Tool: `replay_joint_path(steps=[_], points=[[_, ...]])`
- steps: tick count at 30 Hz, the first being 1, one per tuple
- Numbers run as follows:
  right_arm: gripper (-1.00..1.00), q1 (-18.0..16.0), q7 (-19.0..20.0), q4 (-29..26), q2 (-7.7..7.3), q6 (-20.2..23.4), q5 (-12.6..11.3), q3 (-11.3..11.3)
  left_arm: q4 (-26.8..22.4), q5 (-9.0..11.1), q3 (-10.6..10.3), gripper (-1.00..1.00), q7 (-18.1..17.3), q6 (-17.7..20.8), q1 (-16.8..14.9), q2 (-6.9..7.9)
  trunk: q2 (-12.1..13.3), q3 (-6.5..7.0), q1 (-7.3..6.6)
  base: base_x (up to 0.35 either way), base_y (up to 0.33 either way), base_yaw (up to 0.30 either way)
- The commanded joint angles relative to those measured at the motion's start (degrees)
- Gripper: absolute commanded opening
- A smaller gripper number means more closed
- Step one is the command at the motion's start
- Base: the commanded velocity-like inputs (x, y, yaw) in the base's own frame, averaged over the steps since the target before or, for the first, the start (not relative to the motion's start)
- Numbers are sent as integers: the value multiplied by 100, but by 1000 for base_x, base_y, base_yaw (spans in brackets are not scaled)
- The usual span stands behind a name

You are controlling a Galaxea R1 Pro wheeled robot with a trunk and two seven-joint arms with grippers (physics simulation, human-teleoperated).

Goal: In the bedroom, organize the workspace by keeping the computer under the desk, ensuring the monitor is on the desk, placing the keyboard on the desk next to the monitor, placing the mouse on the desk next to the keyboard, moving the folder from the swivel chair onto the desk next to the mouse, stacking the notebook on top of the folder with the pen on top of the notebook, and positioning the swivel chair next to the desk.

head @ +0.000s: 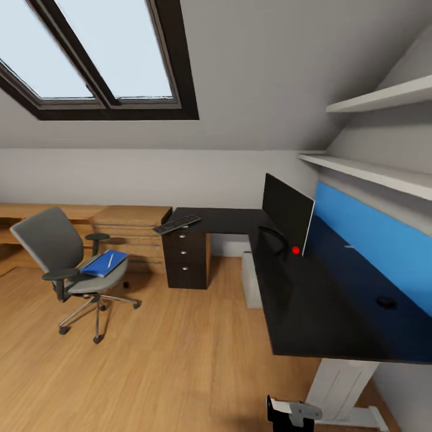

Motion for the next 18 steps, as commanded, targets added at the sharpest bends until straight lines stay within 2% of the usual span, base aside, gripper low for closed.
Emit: replay_joint_path(steps=[1,18], points=[[100,-7,12,13,5,-24,6,-42,2,60,-49,100,38,-27,-5,4,-6,-8,1,0,-346,-110],[100,-7,4,17,28,-16,-3,-43,1,61,-48,100,38,-27,-2,4,-6,-7,1,0,-346,-12]])
